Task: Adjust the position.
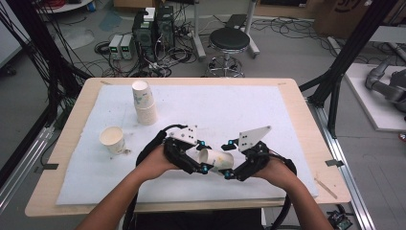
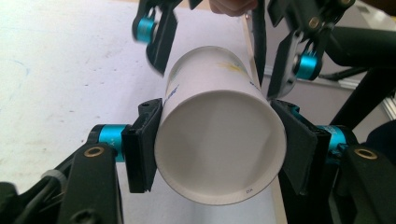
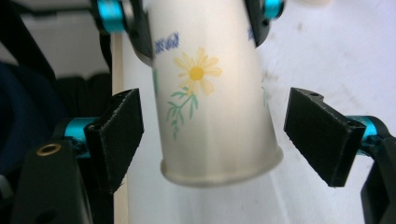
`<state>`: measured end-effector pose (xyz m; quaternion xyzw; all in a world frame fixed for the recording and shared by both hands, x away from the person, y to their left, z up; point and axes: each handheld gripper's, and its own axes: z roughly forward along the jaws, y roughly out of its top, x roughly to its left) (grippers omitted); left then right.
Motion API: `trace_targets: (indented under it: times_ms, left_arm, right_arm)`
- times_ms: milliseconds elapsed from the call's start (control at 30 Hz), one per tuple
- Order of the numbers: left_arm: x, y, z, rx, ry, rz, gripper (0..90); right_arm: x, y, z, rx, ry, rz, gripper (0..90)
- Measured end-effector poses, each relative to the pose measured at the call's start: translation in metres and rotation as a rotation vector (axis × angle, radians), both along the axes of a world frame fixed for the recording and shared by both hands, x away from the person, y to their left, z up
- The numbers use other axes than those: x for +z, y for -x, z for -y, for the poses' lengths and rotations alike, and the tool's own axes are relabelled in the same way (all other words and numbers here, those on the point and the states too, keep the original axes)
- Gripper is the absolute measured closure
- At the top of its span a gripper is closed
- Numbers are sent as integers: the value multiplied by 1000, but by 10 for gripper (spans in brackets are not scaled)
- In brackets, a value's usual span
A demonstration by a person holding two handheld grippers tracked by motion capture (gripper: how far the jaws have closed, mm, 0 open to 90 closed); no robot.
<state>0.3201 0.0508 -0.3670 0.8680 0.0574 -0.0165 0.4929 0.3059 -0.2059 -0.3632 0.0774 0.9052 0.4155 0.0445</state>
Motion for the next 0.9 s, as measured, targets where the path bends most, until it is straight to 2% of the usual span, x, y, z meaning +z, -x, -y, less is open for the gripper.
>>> trace_targets:
  times_ms: [167, 267, 333, 467, 633, 900]
  left_arm:
    - [-3, 0, -7, 10, 61, 8, 374]
    - [-8, 0, -10, 19, 87, 14, 375]
    - [-11, 1, -11, 34, 111, 2, 374]
    - [-16, 1, -16, 43, 134, 11, 375]
    - [-17, 3, -20, 62, 189, 16, 375]
    - [-14, 5, -26, 58, 234, 25, 375]
  right_arm:
    - [-2, 5, 13, -41, -127, 29, 203]
    - [-7, 6, 19, -76, -178, 32, 203]
    - [-10, 8, 23, -87, -223, 35, 203]
    - [-17, 11, 30, -114, -297, 51, 205]
    - [-25, 14, 35, -127, -343, 45, 206]
    - [-30, 14, 38, -118, -362, 25, 207]
